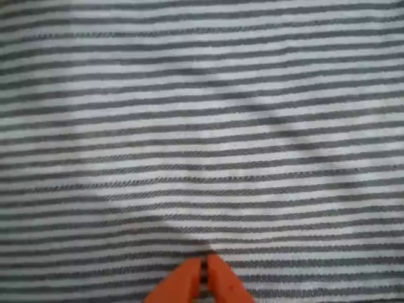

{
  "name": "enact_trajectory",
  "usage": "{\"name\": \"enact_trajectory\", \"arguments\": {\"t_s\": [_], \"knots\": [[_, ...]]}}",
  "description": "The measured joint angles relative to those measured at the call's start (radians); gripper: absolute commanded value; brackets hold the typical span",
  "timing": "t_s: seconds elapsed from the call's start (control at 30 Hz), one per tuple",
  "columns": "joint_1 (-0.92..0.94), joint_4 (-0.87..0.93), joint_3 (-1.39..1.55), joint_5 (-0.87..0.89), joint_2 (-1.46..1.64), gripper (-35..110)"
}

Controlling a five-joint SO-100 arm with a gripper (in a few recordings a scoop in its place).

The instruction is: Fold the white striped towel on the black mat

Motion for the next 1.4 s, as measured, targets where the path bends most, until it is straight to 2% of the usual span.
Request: {"name": "enact_trajectory", "arguments": {"t_s": [0.67, 0.9, 1.4], "knots": [[-0.031, 0.035, -0.233, -0.038, -0.288, 0], [-0.071, 0.075, -0.368, 0.014, -0.417, 0], [-0.324, 0.133, -0.664, 0.247, -0.660, 0]]}}
